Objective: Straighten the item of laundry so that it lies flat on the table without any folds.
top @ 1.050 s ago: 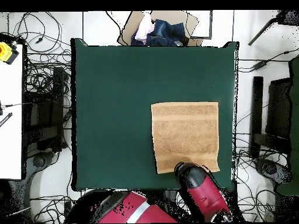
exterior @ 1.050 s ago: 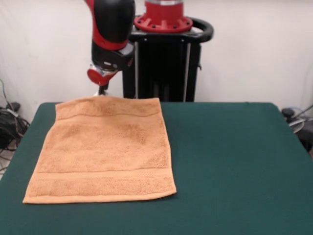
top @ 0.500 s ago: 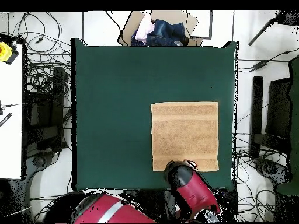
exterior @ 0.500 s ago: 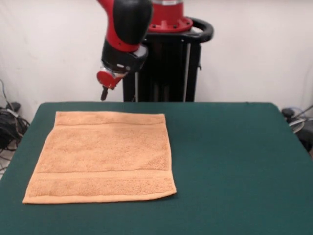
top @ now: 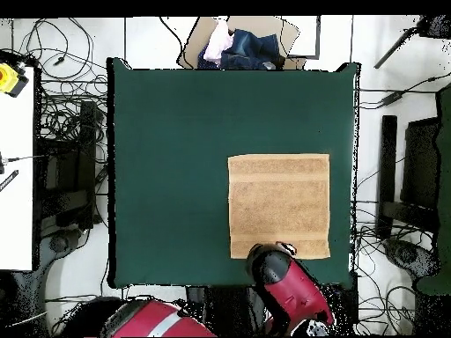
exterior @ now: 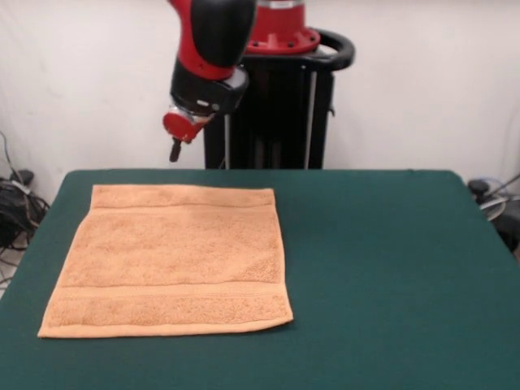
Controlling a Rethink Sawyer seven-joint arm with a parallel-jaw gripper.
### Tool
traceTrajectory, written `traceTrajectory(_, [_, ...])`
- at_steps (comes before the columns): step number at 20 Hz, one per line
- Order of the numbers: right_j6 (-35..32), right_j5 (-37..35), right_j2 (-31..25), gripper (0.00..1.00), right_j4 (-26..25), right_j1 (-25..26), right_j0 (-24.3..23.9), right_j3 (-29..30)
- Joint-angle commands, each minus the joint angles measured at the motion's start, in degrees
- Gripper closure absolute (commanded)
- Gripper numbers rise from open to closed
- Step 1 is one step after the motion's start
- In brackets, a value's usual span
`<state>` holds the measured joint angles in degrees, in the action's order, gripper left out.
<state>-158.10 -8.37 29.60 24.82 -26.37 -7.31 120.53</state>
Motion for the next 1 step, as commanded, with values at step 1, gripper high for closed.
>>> traceTrajectory(1, [4.1,-18.4,8.8,0.0,-6.8,1.2,6.8,-15.7])
